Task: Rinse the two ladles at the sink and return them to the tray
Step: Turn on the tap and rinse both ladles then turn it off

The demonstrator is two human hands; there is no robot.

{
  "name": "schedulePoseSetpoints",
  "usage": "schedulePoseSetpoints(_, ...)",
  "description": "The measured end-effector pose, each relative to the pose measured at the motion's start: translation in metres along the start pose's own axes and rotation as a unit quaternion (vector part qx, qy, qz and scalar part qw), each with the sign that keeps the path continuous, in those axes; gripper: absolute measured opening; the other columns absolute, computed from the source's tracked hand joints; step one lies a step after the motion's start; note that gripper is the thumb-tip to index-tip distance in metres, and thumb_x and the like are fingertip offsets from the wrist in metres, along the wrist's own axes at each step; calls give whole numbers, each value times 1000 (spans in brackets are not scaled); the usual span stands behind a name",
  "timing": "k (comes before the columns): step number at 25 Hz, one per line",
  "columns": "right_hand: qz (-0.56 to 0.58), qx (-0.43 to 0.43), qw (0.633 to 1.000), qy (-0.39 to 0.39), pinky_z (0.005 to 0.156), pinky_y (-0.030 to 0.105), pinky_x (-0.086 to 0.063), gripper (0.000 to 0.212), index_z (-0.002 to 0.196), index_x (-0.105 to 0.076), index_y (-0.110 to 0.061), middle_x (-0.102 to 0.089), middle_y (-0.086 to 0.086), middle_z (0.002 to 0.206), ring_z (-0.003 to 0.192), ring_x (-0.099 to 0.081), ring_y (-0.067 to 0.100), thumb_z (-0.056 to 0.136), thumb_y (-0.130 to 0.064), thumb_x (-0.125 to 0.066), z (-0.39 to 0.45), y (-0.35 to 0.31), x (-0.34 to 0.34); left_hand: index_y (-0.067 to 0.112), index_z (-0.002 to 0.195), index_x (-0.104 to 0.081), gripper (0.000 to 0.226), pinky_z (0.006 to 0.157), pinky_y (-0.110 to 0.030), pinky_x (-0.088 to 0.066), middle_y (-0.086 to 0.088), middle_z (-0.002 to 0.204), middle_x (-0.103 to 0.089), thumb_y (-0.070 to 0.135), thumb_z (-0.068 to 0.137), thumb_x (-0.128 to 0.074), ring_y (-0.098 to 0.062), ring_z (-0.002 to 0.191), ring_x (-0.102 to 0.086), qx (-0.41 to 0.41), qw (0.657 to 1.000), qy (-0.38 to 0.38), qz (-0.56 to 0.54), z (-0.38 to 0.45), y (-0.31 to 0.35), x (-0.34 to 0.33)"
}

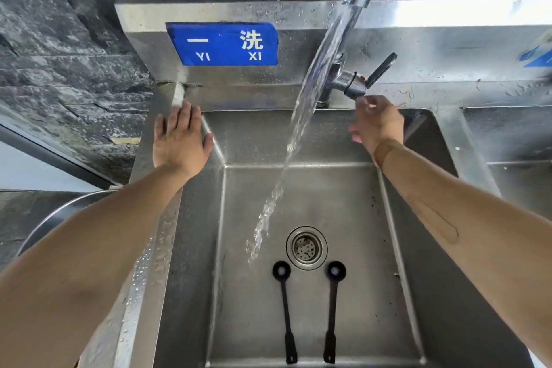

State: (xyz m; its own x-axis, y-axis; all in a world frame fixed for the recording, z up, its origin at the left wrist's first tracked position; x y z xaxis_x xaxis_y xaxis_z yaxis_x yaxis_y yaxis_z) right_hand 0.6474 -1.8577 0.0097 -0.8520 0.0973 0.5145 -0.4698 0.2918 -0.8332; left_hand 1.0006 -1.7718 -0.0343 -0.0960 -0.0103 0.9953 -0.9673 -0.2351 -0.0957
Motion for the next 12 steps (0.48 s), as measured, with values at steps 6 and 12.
schedulePoseSetpoints(6,-40,-72,993,-81,92,47,-54,39,122,-61,-26,-70,5,114,101,-68,30,89,-42,-48,-55,86,-35,8,154,-17,66,123,-50,0,-11,162,-22,39,97,-27,-30,152,-6,-87,992,-21,95,-59,46,-19)
schedulePoseSetpoints(12,-70,-137,977,-150,86,29,-51,42,128,-57,-26,-70,0,114,92,-66,22,88,-38,-50,-110,169,-63,9,153,-24,68,123,-47,-7,-11,156,-36,43,96,-39,-30,149,-18,-17,990,-139,-14,-145,89,-80)
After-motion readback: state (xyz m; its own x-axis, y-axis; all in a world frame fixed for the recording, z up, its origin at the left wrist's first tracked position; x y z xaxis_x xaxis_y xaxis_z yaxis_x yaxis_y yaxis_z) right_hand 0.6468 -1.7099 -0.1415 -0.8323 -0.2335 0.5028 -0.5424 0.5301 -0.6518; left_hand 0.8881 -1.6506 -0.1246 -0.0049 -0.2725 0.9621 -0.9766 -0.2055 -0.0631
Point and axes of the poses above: each hand's wrist, its own z-axis towards the middle knuckle, its own x-axis out of the back of the hand, y = z × x, the point moved 5 cm from there along z, towards the middle knuckle
